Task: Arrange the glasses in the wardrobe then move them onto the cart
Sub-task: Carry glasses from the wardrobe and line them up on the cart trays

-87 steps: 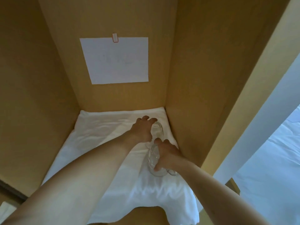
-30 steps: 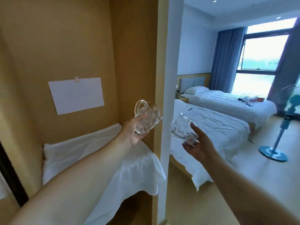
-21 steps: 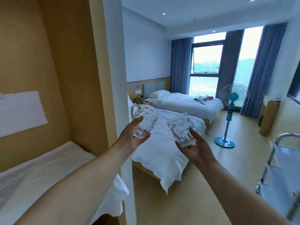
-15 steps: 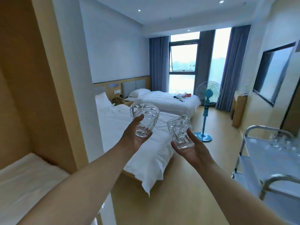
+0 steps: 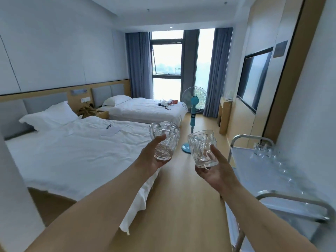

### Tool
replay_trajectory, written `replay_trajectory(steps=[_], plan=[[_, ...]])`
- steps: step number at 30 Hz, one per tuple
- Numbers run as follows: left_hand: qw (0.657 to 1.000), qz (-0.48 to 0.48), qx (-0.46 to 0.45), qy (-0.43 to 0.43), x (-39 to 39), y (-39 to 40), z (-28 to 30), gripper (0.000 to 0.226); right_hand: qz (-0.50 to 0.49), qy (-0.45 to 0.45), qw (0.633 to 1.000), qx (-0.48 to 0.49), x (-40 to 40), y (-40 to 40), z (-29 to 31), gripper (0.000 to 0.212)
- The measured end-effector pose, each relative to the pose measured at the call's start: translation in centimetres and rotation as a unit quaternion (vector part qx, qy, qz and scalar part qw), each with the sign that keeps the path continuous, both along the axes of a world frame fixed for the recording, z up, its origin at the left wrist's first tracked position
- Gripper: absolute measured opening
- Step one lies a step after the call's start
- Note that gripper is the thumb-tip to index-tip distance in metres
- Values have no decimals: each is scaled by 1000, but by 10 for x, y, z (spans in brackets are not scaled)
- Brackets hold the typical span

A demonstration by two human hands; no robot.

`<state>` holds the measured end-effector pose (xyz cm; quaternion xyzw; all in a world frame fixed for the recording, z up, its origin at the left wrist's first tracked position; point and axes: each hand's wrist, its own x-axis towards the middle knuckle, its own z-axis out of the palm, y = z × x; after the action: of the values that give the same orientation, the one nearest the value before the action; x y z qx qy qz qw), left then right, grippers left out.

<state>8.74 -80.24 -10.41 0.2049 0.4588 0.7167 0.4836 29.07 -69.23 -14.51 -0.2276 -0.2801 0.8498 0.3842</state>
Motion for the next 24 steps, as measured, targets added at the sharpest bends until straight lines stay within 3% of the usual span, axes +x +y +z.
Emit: replay_trajectory(steps=[4,11,15,19,24], plan=[[998,-53,0,-14,-1,42,-6,76,1,31,999,26,4,34,-6,60],[992,-119,1,-46,-34,116,-13,70,-18,26,998,50,-19,84,-7,104],[982,-182,18,-49,-66,159,-14,58,-56,41,997,34,-44,113,-12,93],[973,-228,22,-36,-100,206,-8,77,-95,38,994,36,-72,144,-6,102],[951,-305,24,-47,-134,261,-8,77,-145,3,989,27,-106,177,0,85]])
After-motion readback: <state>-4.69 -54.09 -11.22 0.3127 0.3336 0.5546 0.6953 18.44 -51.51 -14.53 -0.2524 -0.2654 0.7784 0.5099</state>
